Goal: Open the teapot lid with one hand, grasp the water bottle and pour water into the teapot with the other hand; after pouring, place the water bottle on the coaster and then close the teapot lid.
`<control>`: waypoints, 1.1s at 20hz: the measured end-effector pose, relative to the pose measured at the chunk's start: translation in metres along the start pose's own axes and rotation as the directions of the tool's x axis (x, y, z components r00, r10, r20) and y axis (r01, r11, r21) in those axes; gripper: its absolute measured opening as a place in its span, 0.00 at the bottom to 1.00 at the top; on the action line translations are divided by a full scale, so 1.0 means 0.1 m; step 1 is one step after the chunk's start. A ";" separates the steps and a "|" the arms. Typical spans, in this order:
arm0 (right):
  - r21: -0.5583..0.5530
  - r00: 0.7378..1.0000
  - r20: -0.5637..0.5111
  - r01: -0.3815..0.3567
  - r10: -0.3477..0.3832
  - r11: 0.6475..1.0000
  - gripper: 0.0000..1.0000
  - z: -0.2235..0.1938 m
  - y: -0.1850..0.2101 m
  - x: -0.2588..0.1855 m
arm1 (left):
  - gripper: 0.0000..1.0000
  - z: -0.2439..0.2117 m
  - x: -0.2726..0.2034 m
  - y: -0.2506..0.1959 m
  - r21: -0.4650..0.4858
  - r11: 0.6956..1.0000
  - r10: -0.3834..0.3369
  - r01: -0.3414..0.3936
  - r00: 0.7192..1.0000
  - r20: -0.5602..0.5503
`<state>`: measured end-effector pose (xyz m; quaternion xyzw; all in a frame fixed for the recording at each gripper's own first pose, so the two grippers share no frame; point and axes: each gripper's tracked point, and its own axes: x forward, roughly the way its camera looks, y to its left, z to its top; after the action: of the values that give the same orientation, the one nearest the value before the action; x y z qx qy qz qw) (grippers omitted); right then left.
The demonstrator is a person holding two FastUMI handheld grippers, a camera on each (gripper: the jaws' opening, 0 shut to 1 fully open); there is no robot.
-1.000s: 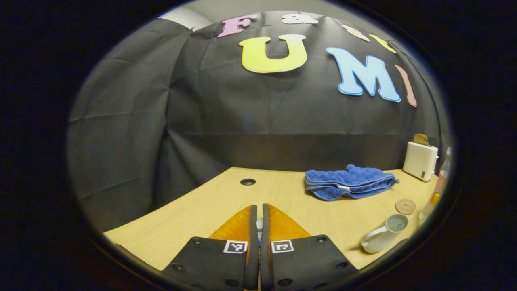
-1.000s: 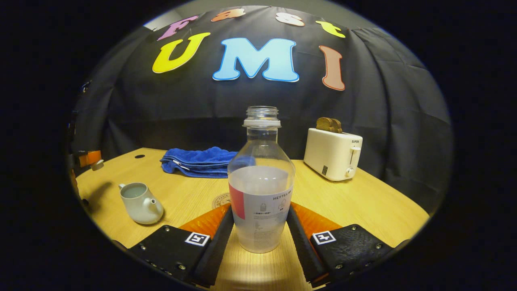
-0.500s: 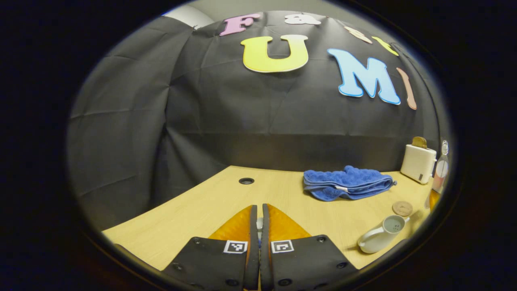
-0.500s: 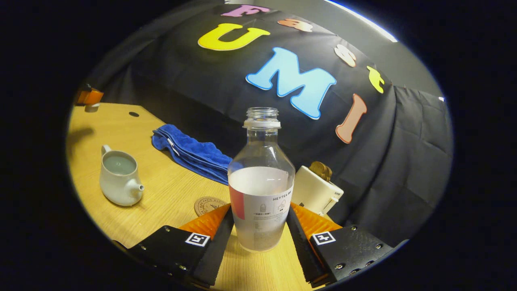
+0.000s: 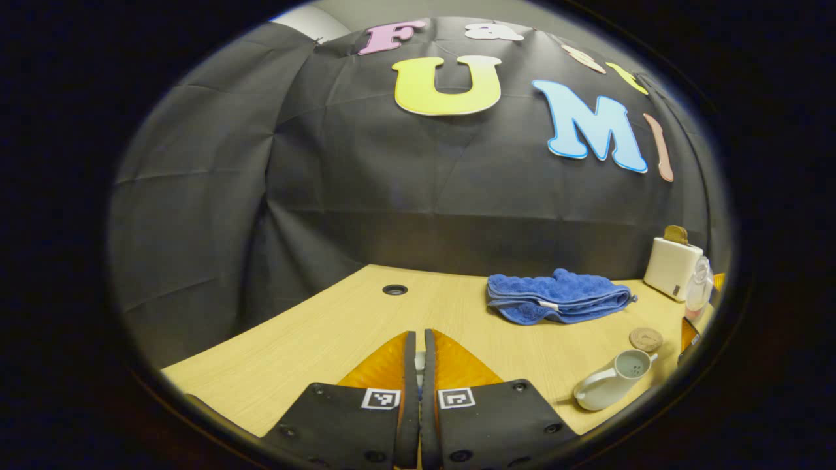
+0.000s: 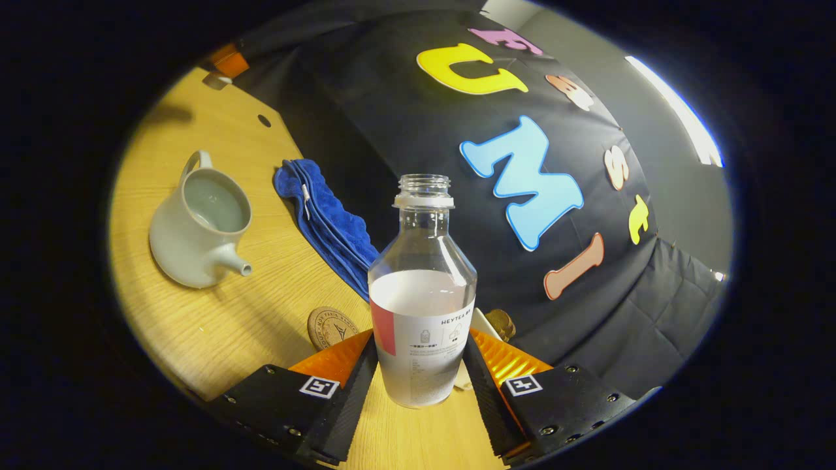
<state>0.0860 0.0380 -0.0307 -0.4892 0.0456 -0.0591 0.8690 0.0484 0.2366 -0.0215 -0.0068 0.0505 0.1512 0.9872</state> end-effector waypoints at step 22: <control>-0.545 0.980 0.184 0.042 0.071 0.838 0.77 0.41 0.08 0.06 | 0.08 -0.04 0.02 0.01 -0.021 1.000 -0.020 0.019 0.999 -0.027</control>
<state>0.0976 0.0755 -0.0165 -0.7194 -0.0217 0.0115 0.6941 0.0494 0.2374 -0.0256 -0.0193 0.0621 0.1420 0.9877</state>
